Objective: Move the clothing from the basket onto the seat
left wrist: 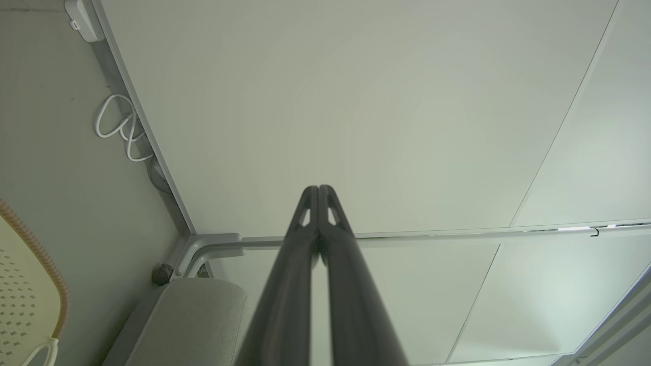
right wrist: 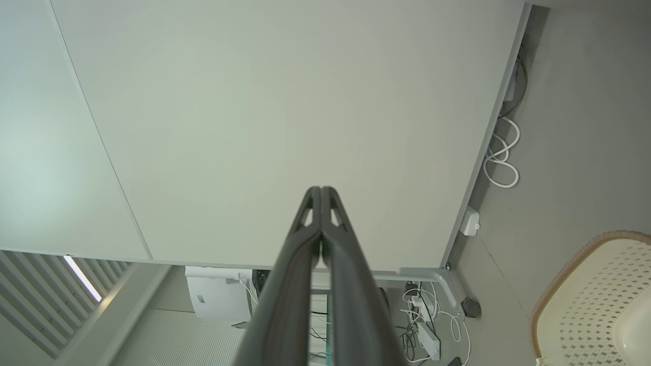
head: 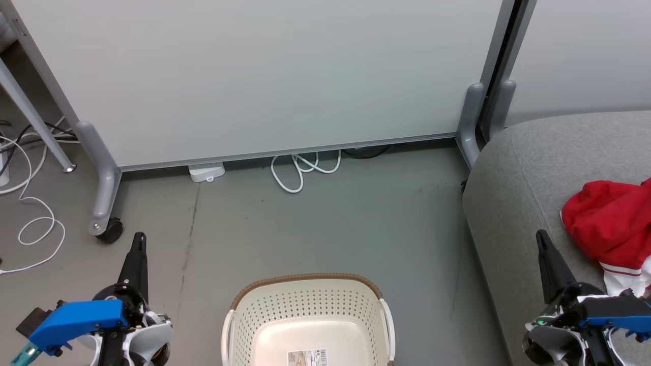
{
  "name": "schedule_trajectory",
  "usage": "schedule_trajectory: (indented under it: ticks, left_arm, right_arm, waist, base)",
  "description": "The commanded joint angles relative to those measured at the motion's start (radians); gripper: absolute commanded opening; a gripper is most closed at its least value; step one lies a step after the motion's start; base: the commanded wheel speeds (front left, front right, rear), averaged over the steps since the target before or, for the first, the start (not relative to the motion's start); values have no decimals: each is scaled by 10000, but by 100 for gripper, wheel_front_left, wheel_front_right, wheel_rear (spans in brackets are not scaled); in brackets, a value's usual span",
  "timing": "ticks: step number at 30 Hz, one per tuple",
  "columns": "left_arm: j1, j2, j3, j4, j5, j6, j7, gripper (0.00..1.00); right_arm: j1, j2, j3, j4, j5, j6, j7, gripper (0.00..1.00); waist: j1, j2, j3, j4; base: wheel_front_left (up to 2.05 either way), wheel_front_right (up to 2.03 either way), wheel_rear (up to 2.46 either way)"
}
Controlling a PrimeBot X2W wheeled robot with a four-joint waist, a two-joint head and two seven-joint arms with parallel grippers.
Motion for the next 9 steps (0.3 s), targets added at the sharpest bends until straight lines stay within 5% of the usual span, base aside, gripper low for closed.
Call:
schedule_trajectory:
  ticks: [1, 9]
  left_arm:
    - [-103, -11, 38, -40, -20, 23, 39, 0]
    - [-103, -11, 38, -38, -20, 23, 41, 0]
  right_arm:
    - [-110, 27, -18, 14, 20, 4, 33, 0]
    - [-102, 27, -18, 14, 20, 4, 33, 0]
  waist:
    - [0, 0, 0, 0]
    - [0, 0, 0, 0]
  base:
    - [0, 0, 0]
    - [0, 0, 0]
